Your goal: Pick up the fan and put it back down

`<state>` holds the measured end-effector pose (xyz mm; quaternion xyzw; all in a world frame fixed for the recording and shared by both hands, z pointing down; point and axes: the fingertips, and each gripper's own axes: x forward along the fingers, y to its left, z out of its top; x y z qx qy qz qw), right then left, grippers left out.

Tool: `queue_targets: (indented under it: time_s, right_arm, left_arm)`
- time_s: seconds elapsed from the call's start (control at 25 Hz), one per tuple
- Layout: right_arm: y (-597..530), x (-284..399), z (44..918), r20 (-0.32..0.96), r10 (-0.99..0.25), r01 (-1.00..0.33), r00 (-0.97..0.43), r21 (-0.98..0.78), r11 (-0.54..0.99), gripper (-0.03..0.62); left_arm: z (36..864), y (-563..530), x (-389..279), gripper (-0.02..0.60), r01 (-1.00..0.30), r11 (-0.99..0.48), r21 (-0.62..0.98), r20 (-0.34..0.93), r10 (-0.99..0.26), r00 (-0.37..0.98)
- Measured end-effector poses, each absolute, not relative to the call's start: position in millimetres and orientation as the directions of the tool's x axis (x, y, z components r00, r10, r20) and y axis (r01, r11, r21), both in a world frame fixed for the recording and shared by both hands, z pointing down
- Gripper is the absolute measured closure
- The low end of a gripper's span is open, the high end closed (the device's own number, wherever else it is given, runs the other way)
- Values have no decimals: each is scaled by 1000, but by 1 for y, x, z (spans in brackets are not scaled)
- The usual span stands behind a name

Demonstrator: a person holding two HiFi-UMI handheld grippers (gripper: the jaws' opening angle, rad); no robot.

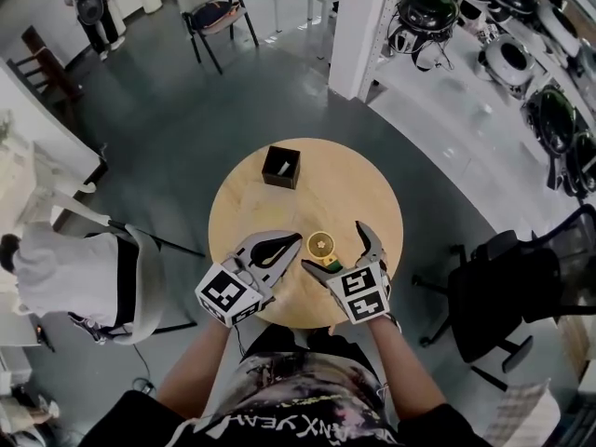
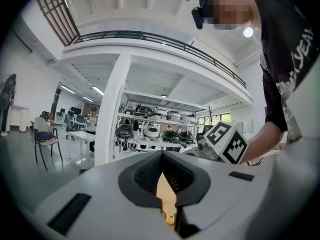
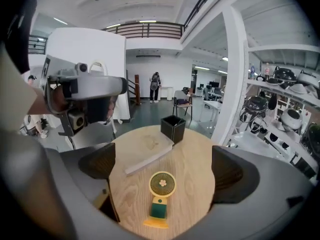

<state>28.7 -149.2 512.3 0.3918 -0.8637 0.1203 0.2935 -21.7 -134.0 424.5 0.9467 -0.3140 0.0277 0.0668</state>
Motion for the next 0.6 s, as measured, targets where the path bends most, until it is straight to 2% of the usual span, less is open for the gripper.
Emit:
queue_targets:
  time_s: [0.36,0.6]
  right_arm:
    - [-157,29,404,446,-703,-761,-554,71,644,10]
    - [-158,31,362,372,-738,-767,-563,99,634,10]
  left_arm:
    - [361,-141,-23,569,-603,-796,50,53,-600,798]
    - [332,-142,-22,569,-599,-800,34,14,-599,800]
